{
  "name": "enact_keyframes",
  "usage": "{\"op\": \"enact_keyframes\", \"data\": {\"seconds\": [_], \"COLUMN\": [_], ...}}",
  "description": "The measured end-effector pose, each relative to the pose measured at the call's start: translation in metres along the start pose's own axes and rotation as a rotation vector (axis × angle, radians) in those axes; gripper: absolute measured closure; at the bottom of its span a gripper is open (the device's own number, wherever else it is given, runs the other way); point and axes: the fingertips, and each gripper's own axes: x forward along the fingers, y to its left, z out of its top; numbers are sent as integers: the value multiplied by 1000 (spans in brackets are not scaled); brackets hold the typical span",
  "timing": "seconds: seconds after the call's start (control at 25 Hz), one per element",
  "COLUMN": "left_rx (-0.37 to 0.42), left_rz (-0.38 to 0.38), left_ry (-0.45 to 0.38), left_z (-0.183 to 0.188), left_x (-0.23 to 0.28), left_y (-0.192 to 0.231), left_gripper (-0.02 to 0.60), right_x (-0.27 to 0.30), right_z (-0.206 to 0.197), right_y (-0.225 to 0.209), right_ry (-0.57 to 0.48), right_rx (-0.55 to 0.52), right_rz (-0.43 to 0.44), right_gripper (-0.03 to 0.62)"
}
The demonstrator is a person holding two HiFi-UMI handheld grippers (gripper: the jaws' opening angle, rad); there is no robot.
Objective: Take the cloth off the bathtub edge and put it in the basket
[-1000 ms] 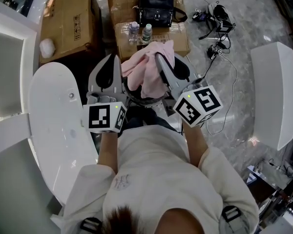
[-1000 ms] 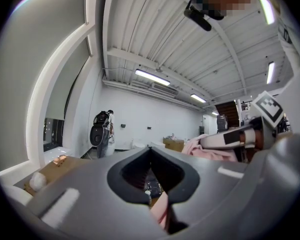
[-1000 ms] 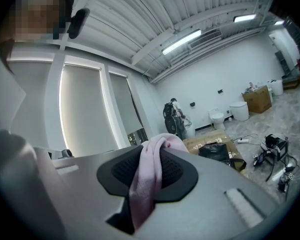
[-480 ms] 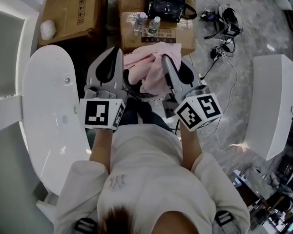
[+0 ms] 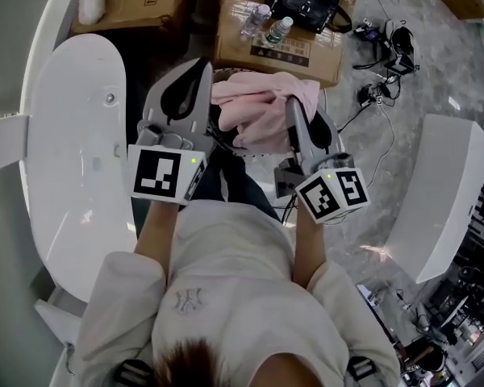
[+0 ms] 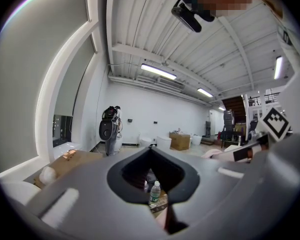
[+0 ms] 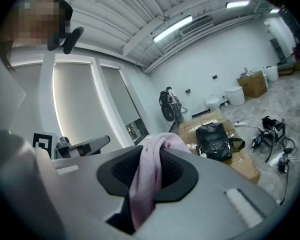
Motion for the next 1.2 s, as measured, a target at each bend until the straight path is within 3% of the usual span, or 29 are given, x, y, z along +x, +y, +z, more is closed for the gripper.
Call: {"op": "enact_keyframes", "data": {"seconds": [0.24, 0.68, 1.2], "left_rx": [-78, -86, -116], "left_rz": [-6, -20, -24], "left_ry": [14, 37, 93], "left_z": [-5, -35, -101], "left_x": [0, 3, 8], "left_y": [-2, 6, 8], "left_gripper": [572, 572, 572], "right_x": [6, 20, 35], "right_z": [-28, -71, -131], "right_y": [-7, -27, -52], "right_ry": [42, 77, 129], "right_rx": [6, 28, 47], "right_rz": [-6, -29, -67], "right_gripper": [533, 533, 533]}}
